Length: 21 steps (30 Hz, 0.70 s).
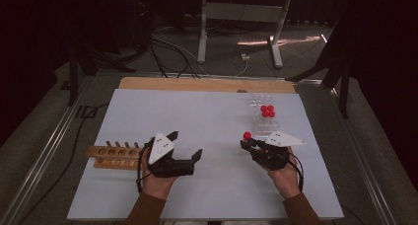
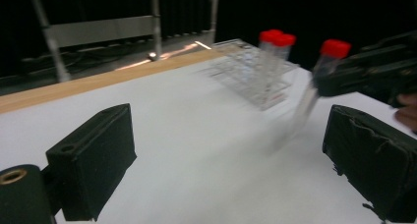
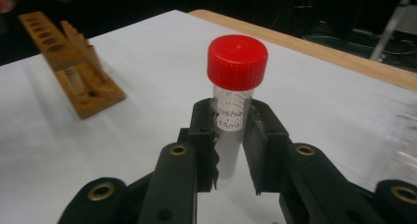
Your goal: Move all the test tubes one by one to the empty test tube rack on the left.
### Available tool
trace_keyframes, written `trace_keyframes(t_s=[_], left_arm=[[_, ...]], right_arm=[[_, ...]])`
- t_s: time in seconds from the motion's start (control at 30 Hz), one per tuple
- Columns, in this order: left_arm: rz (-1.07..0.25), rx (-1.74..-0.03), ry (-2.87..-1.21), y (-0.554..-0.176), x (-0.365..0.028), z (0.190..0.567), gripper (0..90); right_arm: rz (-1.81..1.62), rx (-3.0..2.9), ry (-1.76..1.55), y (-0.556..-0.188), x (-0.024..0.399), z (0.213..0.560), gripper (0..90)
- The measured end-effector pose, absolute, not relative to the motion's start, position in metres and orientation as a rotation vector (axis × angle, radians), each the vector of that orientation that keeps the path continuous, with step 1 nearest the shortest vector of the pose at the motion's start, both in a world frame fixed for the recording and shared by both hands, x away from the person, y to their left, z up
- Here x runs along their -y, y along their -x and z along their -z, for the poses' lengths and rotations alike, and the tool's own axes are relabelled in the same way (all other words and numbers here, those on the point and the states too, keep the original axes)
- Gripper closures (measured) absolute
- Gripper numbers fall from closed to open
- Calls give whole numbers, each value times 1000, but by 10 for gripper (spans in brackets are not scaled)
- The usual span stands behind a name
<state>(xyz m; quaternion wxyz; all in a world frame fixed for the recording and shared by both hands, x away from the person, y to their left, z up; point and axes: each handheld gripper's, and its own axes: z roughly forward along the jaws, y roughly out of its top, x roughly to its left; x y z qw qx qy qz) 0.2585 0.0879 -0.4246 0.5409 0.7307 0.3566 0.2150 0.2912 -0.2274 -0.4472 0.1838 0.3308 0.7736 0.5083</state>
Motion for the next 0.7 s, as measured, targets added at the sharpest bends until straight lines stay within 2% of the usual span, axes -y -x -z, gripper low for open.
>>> trace_keyframes(t_s=[0.23,0.4,0.43,0.5,0.57,0.63,0.67,0.7], left_arm=[[-423,-772,-1788,-272,-49,420,68],[-374,-784,-1789,-278,-30,422,85],[-378,-777,-1794,-278,-27,423,166],[-379,-758,-1807,-279,-19,424,193],[-367,-730,-1811,-279,-12,425,356],[-355,-715,-1825,-281,-8,425,469],[-347,-706,-1829,-282,-6,425,469],[-345,-709,-1856,-283,-2,425,549]], right_arm=[[-1427,-2236,-879,-287,214,448,745],[-1425,-2263,-852,-285,208,449,744],[-1424,-2273,-845,-285,205,450,744],[-1425,-2278,-842,-284,204,450,745],[-1422,-2293,-825,-283,201,451,745],[-1425,-2298,-814,-283,200,451,744],[-1425,-2298,-814,-283,200,451,744],[-1428,-2304,-811,-283,200,451,745]])
